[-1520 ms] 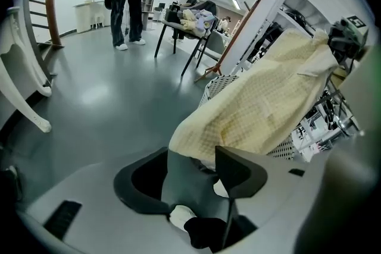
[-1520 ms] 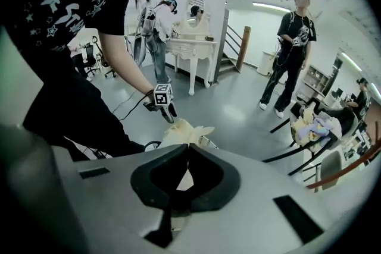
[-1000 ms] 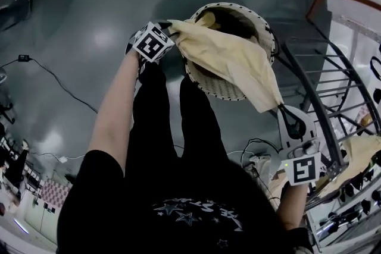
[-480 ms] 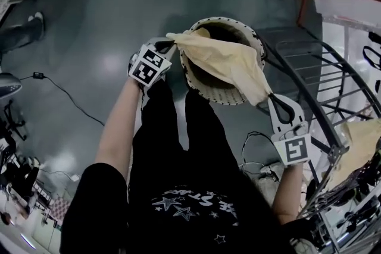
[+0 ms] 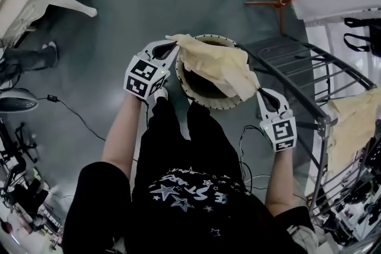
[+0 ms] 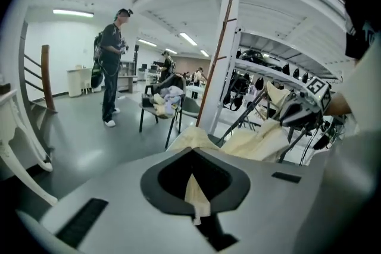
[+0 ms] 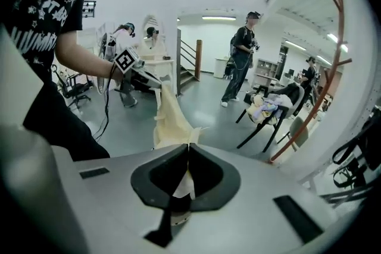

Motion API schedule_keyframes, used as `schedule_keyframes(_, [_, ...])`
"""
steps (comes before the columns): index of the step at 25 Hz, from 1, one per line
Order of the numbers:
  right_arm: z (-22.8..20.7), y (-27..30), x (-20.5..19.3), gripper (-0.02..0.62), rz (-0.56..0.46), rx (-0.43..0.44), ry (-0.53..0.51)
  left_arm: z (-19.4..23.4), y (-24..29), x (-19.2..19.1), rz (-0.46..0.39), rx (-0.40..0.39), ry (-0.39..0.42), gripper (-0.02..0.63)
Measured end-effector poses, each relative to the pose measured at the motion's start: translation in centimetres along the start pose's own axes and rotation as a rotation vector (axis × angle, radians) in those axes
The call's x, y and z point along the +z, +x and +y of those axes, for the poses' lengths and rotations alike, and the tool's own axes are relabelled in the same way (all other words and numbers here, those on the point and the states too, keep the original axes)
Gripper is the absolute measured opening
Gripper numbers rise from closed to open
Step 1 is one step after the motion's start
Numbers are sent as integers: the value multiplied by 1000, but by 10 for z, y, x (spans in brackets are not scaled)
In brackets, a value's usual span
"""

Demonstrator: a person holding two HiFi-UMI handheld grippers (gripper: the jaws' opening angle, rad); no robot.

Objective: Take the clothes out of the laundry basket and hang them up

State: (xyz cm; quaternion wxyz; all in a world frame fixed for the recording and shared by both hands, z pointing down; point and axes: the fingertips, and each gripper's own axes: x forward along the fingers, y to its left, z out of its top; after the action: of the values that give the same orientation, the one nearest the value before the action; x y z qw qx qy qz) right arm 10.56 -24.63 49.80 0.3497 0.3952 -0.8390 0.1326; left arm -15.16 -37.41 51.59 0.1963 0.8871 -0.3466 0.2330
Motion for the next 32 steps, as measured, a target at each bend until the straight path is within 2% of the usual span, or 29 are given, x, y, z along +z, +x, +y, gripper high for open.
schedule_keyframes(6, [5, -25, -25, 14, -23, -10, 120, -37, -45, 98, -160, 53, 54, 18])
schedule_keyframes(10, [12, -26, -46, 14, 19, -15, 179, -63, -73, 144, -254, 56, 82, 18])
schedule_keyframes(13, [28, -25, -56, 14, 42, -21, 230, -83, -92, 177, -320, -12, 108, 18])
schedule_keyframes(17, [50, -24, -63, 17, 41, -16, 334, -113, -112, 218, -377, -103, 203, 18])
schedule_keyframes(24, [80, -16, -58, 56, 17, -20, 456, -159, -132, 244, -421, -230, 271, 18])
schedule_keyframes(28, [84, -16, -34, 120, -57, -26, 460, -183, -143, 240, -418, -282, 328, 18])
schedule_keyframes(32, [64, -15, 7, 182, -165, -4, 417, -188, -155, 241, -414, -286, 339, 18])
